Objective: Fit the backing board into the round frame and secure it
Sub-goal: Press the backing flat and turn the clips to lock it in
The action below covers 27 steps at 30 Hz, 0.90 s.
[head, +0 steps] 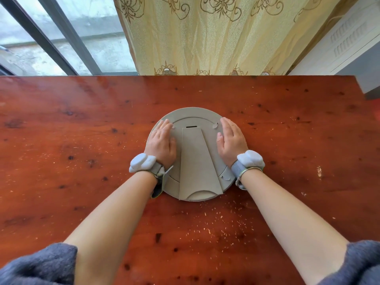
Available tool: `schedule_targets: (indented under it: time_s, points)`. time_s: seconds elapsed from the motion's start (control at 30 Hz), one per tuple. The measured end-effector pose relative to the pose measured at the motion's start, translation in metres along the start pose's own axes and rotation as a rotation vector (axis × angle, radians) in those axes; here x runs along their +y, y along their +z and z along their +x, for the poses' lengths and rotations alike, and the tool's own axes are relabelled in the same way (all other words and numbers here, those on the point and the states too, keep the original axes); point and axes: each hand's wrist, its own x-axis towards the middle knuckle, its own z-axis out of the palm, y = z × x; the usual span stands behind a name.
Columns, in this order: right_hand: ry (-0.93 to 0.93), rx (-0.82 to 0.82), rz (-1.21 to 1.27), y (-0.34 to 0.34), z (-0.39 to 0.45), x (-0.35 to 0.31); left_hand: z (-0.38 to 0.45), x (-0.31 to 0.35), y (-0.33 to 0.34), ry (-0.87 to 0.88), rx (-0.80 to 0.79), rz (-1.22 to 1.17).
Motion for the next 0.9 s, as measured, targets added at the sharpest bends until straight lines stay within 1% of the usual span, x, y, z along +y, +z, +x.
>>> schedule_targets:
  time_s: [0.03,0.1,0.17,0.23,0.27,0.33,0.43,0.53,0.57,0.77,0.9]
  points:
    - [0.018,-0.013,0.059,-0.003,-0.002,0.001,0.000,0.001,-0.006,-0.076,-0.023,-0.051]
    - [0.016,-0.066,0.127,-0.014,-0.010,0.006,0.003,-0.004,-0.016,-0.134,-0.098,-0.045]
    - [-0.068,-0.127,0.070,-0.026,-0.024,0.011,0.001,-0.015,-0.020,-0.132,-0.227,0.067]
    - [-0.125,-0.171,-0.001,-0.031,-0.044,0.020,-0.005,-0.026,-0.018,-0.113,-0.278,0.133]
    - [-0.111,-0.198,0.001,-0.034,-0.054,0.022,-0.006,-0.029,-0.019,-0.101,-0.257,0.142]
    - [-0.030,-0.198,0.043,-0.036,-0.076,0.025,-0.009,-0.032,-0.017,-0.084,-0.222,0.144]
    - [0.108,-0.220,0.134,-0.037,-0.092,0.018,-0.009,-0.035,-0.016,-0.085,-0.217,0.160]
    - [0.188,-0.165,0.172,-0.038,-0.089,0.014,-0.009,-0.034,-0.015,-0.067,-0.215,0.178]
    - [0.193,-0.152,0.173,-0.039,-0.087,0.014,-0.009,-0.033,-0.016,-0.065,-0.213,0.177]
    - [0.158,-0.194,0.113,-0.044,-0.084,0.017,-0.009,-0.034,-0.016,-0.074,-0.195,0.166]
    - [0.189,-0.200,0.088,-0.045,-0.081,0.011,-0.009,-0.035,-0.016,-0.069,-0.204,0.170]
